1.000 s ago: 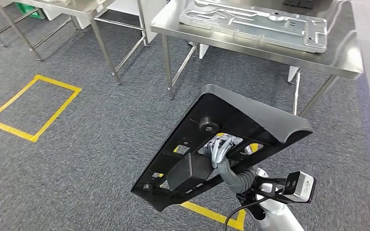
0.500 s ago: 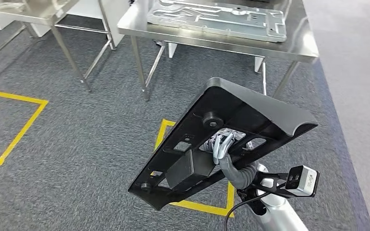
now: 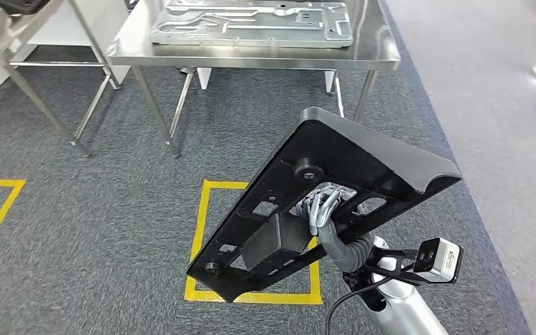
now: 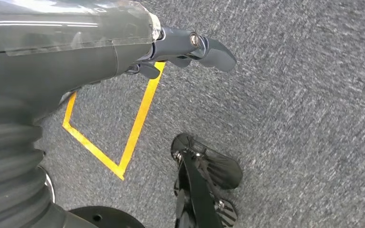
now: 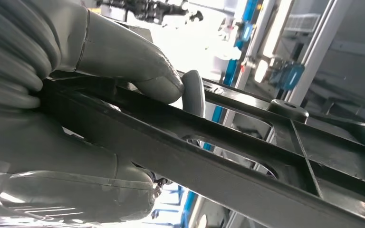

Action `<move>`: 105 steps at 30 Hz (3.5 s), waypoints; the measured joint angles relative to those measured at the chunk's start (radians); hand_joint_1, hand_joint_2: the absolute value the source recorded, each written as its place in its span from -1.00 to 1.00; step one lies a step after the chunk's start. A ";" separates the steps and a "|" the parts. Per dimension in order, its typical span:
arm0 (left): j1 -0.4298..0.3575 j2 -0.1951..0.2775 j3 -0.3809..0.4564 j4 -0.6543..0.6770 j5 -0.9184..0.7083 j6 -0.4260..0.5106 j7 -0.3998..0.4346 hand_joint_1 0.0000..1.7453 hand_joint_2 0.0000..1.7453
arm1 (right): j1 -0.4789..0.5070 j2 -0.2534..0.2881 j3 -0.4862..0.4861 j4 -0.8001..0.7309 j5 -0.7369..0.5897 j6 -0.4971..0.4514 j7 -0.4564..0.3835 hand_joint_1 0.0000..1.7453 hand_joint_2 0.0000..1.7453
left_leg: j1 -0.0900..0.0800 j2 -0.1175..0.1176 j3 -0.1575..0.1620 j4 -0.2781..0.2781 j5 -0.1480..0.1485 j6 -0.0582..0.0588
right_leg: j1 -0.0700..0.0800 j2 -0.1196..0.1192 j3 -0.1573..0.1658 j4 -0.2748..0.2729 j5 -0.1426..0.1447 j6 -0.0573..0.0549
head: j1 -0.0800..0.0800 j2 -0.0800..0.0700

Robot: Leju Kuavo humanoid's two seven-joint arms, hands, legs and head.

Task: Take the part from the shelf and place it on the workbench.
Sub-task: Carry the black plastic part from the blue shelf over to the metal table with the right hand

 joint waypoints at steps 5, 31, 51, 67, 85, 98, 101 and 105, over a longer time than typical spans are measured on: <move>0.001 0.001 0.000 0.000 -0.001 -0.005 0.000 -1.00 1.00 | 0.000 0.000 0.004 0.000 0.000 -0.010 0.000 1.00 1.00 | 0.001 -0.069 0.111 -0.275 0.146 0.018 | -0.002 0.064 0.001 0.006 -0.001 0.011 | 0.000 0.000; 0.002 0.003 -0.003 0.000 -0.020 -0.037 -0.025 -1.00 1.00 | 0.069 -0.007 0.008 -0.051 0.068 -0.035 -0.013 1.00 1.00 | 0.005 0.001 -0.039 0.005 0.038 -0.001 | -0.003 -0.031 0.044 -0.001 -0.042 -0.002 | 0.000 0.000; 0.000 0.007 -0.003 0.000 -0.017 -0.035 -0.024 -1.00 1.00 | 0.087 -0.007 0.006 -0.051 0.143 -0.064 -0.010 1.00 1.00 | -0.001 -0.061 0.141 -0.307 0.140 0.042 | -0.024 -0.003 -0.033 0.062 -0.018 0.055 | 0.000 0.000; -0.001 0.006 -0.003 0.000 -0.019 -0.040 -0.026 -1.00 1.00 | 0.094 -0.009 0.005 -0.048 0.164 -0.071 -0.011 1.00 1.00 | -0.017 0.049 0.068 -0.262 0.161 0.034 | 0.013 -0.109 0.064 0.003 -0.064 -0.004 | 0.000 0.000; -0.004 0.010 -0.004 -0.001 -0.029 -0.046 -0.035 -1.00 1.00 | 0.122 -0.012 -0.025 -0.057 0.120 -0.048 -0.017 1.00 1.00 | -0.007 -0.025 0.150 -0.308 0.116 0.020 | -0.013 -0.036 -0.008 0.020 -0.019 0.028 | 0.000 0.000; 0.001 0.016 -0.004 -0.001 -0.032 -0.047 -0.036 -1.00 1.00 | 0.145 -0.014 -0.053 -0.072 0.110 -0.044 -0.022 1.00 1.00 | -0.018 -0.012 0.040 -0.253 0.202 0.035 | 0.004 -0.037 0.099 0.009 -0.102 0.003 | 0.000 0.000; 0.000 0.018 -0.004 -0.001 -0.031 -0.047 -0.038 -1.00 1.00 | 0.142 -0.016 -0.062 -0.073 0.102 -0.043 -0.024 1.00 1.00 | -0.019 -0.013 0.051 -0.277 0.193 0.046 | 0.003 -0.038 0.107 -0.001 -0.111 0.019 | 0.000 0.000; 0.000 0.018 -0.004 -0.001 -0.031 -0.047 -0.042 -1.00 1.00 | 0.142 -0.022 -0.070 -0.077 0.091 -0.047 -0.024 1.00 1.00 | -0.012 -0.011 0.087 -0.306 0.184 0.063 | 0.003 -0.039 0.035 0.146 -0.179 0.034 | 0.000 0.000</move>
